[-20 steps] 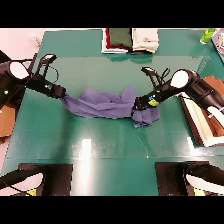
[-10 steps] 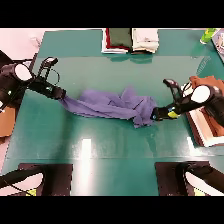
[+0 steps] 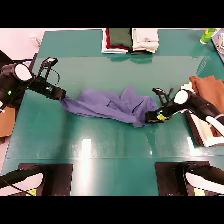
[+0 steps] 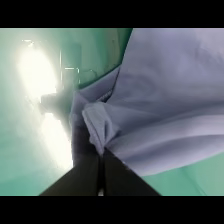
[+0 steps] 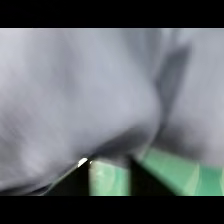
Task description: Fold the shirts.
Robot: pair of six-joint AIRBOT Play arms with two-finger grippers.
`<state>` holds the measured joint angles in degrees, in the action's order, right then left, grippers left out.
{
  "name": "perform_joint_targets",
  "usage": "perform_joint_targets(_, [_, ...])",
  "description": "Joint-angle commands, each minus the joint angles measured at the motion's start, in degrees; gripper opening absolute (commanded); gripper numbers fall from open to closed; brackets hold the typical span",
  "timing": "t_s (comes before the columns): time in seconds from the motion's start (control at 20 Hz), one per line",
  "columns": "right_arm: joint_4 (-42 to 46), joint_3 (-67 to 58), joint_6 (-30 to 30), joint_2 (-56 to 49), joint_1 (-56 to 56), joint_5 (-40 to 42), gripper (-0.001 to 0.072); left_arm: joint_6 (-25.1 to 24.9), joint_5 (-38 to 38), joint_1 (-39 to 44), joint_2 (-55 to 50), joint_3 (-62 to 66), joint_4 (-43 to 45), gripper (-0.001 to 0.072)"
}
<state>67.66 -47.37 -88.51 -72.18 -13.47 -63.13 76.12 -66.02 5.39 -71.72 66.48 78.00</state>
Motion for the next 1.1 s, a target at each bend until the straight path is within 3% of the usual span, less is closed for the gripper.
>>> perform_joint_targets(0.0, [0.07, -3.89, 0.13, -3.54, -1.66, -0.15, 0.0019, -0.11, -0.35, -0.02, -0.02, 0.15, 0.33, 0.0027])
perform_joint_targets(0.2, [6.23, -12.41, -0.66, 4.22, 0.70, -1.84, 0.0017, -0.07, -0.22, -0.02, 0.68, 1.60, 3.34, 0.0027])
perform_joint_targets(0.35, [11.54, -19.61, -2.89, 10.23, 5.31, 1.70, 0.0017, -0.04, -0.37, -0.02, 0.68, 1.70, 2.62, 0.0027])
perform_joint_targets(0.55, [11.58, -26.18, -2.91, 9.16, 11.61, 5.51, 0.0018, 0.15, -0.50, 0.00, 0.68, 1.70, 2.38, 0.0027])
perform_joint_targets(0.6, [10.71, -27.12, -2.91, 7.21, 12.41, 5.05, 0.0080, 0.15, -0.50, -0.02, 0.68, 1.70, 2.10, 0.0027])
perform_joint_targets(0.65, [8.02, -27.85, -2.21, 5.07, 12.87, 3.78, 0.0399, 0.13, -0.57, -0.02, 0.68, 1.70, 1.75, 0.0027])
perform_joint_targets(0.7, [4.79, -28.37, 0.17, 3.43, 12.83, 2.27, 0.0474, 0.13, -0.87, -0.02, 0.68, 1.70, 1.70, 0.0027])
perform_joint_targets(0.8, [-0.79, -28.28, 6.12, 2.23, 11.39, 0.13, 0.0474, 0.11, -1.25, -0.02, 0.68, 1.70, 1.73, 0.0027])
perform_joint_targets(0.95, [-0.24, -27.87, 9.66, 2.12, 7.41, -4.96, 0.0533, 0.13, -1.29, -0.02, 0.68, 1.70, 1.70, 0.0027])
perform_joint_targets(1.05, [-0.22, -25.59, 10.62, 2.16, 4.87, -8.94, 0.0533, 0.11, -1.27, -0.02, 0.68, 1.70, 1.70, 0.0027])
